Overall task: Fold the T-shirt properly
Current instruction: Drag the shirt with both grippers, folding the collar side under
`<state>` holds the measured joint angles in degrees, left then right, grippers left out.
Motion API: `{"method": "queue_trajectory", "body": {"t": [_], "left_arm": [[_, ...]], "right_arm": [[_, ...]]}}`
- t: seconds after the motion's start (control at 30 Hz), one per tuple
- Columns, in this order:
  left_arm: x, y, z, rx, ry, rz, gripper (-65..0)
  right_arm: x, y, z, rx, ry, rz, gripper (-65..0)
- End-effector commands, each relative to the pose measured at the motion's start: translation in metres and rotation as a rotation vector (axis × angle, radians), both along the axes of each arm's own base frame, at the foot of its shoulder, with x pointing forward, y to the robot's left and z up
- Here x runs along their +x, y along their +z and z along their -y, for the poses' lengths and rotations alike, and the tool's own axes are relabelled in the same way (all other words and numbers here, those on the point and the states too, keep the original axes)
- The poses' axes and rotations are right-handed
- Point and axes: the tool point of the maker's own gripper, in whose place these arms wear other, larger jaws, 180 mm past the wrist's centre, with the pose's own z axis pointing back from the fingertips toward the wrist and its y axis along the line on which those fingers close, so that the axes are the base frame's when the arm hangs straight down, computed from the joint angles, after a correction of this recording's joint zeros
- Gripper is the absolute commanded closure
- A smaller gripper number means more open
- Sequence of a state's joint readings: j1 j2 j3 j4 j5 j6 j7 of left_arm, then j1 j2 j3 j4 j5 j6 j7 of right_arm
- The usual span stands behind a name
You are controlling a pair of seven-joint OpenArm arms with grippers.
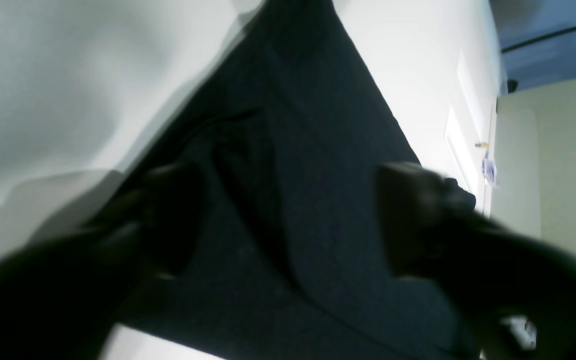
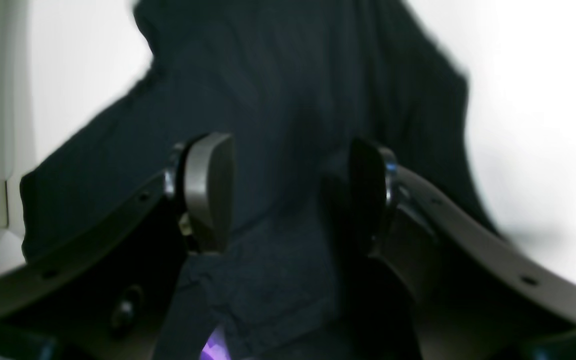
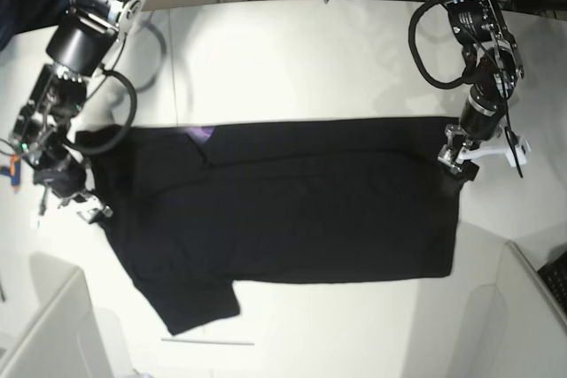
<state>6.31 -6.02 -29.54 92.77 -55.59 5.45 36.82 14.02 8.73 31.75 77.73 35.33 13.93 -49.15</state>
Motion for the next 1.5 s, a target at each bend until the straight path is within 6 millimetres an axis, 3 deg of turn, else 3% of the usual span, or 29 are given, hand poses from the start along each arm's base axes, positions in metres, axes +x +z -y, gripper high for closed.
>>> {"method": "queue_trajectory", "body": {"t": [0.0,0.07,0.17,0.23,0.4,0.53,0.6,0.8,0.93,1.13,1.47], "left_arm": [[0.015,0.023,-0.006,0.025,0.000,0.073,-58.7],[0.020,0.031,-0.009,0.037,-0.004,0.093,-61.2],[0.021,0.047,-0.004,0.061,-0.030,0.128,-59.9],[0.003,0.044,0.002,0.077,-0.044,0.110,-59.9],[-0.049,0.015,0.000,0.102,-0.044,-0.005,-59.9],[-0.077,-0.004,-0.012,0.129,0.014,-0.054,-57.1],[-0.081,-0.012,-0.019,0.136,0.040,-0.062,-55.5],[-0.085,-0.043,-0.022,0.099,0.063,-0.114,-54.8],[-0.081,-0.045,-0.020,0.076,0.085,-0.103,-54.8],[-0.066,-0.040,-0.015,0.067,0.074,-0.076,-54.8],[-0.049,-0.065,-0.017,0.003,0.108,-0.108,-54.8]], "right_arm": [[0.005,0.025,0.009,-0.039,-0.008,0.075,-34.1],[-0.006,0.039,0.010,-0.088,-0.003,0.107,-34.1],[-0.029,0.044,0.003,-0.121,-0.007,0.129,-34.2],[-0.050,0.043,0.007,-0.114,-0.060,0.135,-34.5],[-0.099,0.027,0.012,-0.072,-0.167,0.074,-34.7],[-0.130,0.001,0.018,0.002,-0.252,-0.015,-34.8],[-0.139,-0.010,0.022,0.037,-0.295,-0.042,-34.8],[-0.143,-0.054,0.026,0.179,-0.369,-0.121,-34.8],[-0.137,-0.077,0.021,0.266,-0.386,-0.160,-34.8],[-0.122,-0.087,0.030,0.282,-0.452,-0.113,-34.7],[-0.111,-0.099,0.033,0.339,-0.481,-0.147,-34.8]]}}
